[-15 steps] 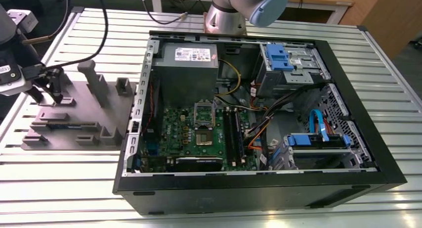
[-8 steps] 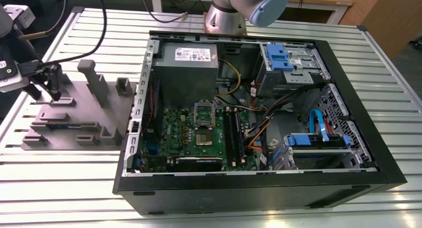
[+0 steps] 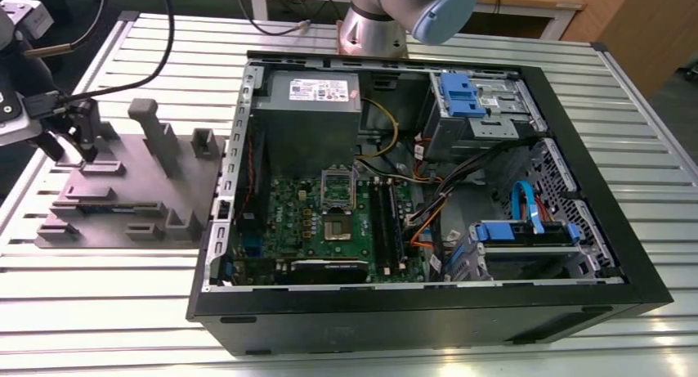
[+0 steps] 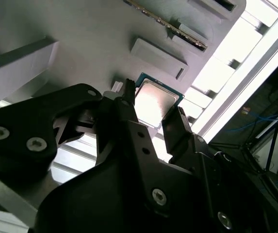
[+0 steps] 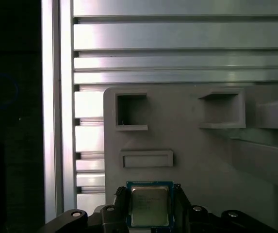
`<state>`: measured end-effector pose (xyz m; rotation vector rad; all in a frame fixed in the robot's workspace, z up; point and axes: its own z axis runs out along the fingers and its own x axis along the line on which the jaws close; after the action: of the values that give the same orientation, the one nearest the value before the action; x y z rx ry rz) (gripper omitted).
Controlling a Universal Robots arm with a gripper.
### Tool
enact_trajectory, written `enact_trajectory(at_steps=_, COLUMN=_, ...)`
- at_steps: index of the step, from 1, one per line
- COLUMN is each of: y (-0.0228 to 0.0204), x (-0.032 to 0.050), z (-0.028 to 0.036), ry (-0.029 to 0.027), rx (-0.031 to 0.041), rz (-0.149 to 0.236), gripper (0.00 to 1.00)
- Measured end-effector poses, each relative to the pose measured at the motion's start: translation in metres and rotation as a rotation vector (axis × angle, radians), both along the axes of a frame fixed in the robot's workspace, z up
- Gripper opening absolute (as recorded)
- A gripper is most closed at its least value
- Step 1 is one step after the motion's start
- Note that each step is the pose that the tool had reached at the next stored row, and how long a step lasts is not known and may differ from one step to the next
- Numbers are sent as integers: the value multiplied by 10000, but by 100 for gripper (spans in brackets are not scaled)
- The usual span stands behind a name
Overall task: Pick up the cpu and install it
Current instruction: 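Pick up the cpu and move it towards the insertion slot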
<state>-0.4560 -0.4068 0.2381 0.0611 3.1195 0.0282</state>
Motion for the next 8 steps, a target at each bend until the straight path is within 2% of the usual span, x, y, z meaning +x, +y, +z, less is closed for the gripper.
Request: enact_trajectory(at_steps=8, y=0, x=0, z=78, ry=0, rx=1, rz=0, gripper=47)
